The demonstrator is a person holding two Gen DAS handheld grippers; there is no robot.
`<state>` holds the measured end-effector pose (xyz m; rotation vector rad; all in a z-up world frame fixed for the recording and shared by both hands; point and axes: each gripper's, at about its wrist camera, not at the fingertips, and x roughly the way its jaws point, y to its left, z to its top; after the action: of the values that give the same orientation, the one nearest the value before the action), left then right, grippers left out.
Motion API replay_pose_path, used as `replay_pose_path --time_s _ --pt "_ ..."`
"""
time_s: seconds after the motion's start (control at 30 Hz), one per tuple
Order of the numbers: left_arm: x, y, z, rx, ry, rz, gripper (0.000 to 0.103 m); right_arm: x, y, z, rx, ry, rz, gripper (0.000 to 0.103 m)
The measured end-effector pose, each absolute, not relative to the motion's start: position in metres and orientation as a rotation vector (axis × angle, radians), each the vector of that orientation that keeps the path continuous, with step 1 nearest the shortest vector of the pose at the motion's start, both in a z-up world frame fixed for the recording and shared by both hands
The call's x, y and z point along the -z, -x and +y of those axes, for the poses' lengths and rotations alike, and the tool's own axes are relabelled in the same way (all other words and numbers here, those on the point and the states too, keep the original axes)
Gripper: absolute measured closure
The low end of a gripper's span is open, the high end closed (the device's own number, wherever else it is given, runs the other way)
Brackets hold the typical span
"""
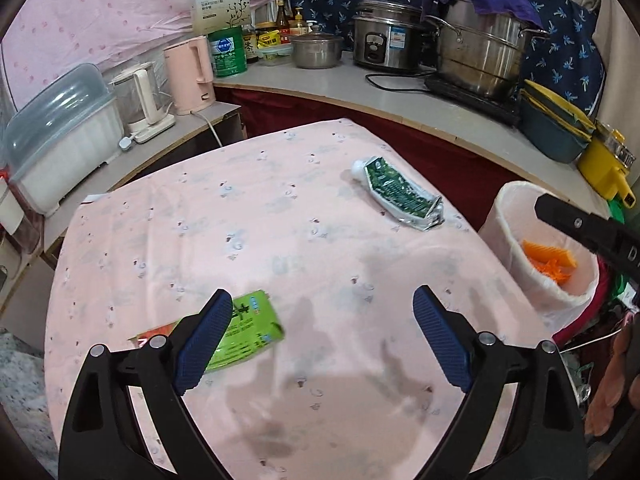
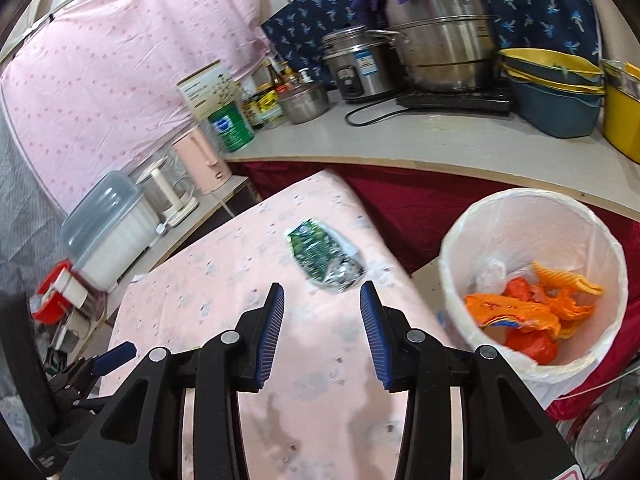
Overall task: Collect trash
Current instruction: 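Move both grippers back over the green wasabi box and green drink carton, then grasp the green wasabi tube with the left gripper while the right gripper grasps the green drink carton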
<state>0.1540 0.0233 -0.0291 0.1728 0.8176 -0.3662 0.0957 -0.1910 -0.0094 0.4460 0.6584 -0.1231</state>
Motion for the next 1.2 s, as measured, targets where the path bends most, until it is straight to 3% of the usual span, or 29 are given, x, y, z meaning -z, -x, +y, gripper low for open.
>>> replay_pose_path --time_s 0.4,0.73,0.9,1.13,1.2 --pt "0.067 -0.15 0.093 0.361 -0.274 0.828 0.016 0.04 -0.115 -0.117 0.026 -0.373 0.774 0.064" --pt "0.112 -0.166 0.116 0.383 -0.508 0.838 0.016 0.052 -0.135 -0.085 -0.004 -0.33 0.822 0.064" --pt "0.129 -0.182 0.124 0.374 -0.499 0.876 0.017 0.058 -0.143 -0.078 -0.001 -0.318 0.839 0.064" --pt "0.123 -0.196 0.119 0.34 -0.355 0.884 0.038 0.062 -0.153 -0.077 0.003 -0.315 0.853 0.064" --pt "0.117 -0.197 0.112 0.343 -0.329 0.883 0.049 0.062 -0.154 -0.078 0.006 -0.314 0.852 0.064"
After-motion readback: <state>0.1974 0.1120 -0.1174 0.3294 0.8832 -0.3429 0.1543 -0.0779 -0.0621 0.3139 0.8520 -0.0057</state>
